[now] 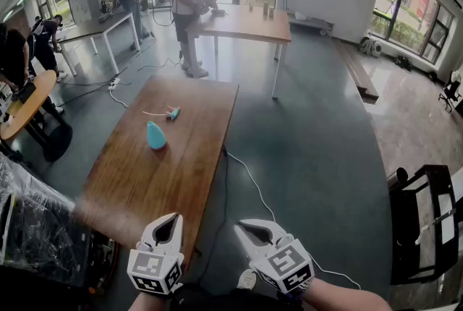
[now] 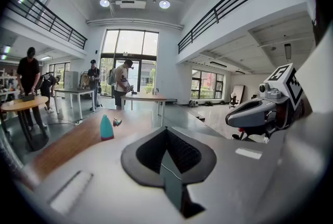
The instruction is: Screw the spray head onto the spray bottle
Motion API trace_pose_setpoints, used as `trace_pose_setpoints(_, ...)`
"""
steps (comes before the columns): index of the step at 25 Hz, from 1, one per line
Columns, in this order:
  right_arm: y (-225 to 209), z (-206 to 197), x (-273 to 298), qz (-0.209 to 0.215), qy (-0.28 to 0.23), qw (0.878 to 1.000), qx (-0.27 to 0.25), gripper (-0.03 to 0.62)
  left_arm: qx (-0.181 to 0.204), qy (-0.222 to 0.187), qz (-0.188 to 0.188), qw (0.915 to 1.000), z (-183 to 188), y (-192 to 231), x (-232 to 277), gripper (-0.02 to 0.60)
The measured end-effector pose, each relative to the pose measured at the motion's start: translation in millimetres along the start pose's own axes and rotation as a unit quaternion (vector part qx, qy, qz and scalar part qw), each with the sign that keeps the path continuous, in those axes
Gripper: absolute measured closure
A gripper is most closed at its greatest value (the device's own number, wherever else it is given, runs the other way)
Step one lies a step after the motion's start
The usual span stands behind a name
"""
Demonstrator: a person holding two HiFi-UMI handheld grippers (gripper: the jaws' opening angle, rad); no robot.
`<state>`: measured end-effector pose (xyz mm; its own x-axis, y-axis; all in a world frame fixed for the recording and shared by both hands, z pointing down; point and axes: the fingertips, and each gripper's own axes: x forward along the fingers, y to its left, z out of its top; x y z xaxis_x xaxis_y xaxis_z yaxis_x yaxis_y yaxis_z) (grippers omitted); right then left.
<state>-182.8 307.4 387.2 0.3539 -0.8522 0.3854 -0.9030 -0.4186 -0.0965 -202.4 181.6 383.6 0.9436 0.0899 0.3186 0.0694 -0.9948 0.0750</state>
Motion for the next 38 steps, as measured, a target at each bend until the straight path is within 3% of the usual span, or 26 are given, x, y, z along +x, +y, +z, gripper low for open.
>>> trace_pose_setpoints(5, -32, 3, -15, 0.005, -0.005, 1.000, 0.006, 0.602, 0.008, 0.000, 0.014, 0.9999, 13, -16, 21, 0.566)
trace_pose_setpoints(15, -62, 17, 2, 0.034, -0.012, 0.999, -0.021, 0.602, 0.014, -0.014, 0.054, 0.9984, 27, -6, 53, 0.566)
trace_pose_setpoints(20, -74, 27, 41, 0.065, -0.002, 0.997, -0.049, 0.602, -0.009, -0.035, 0.077, 0.9964, 28, 13, 77, 0.566)
trace_pose_setpoints(29, -103, 61, 128, 0.117, 0.044, 0.987, -0.101, 0.602, -0.068, -0.037, 0.126, 0.9890, 15, 69, 115, 0.566)
trace_pose_setpoints(38, -115, 89, 207, 0.187, 0.064, 0.968, -0.155, 0.602, -0.071, -0.023, 0.165, 0.9835, 23, 99, 136, 0.565)
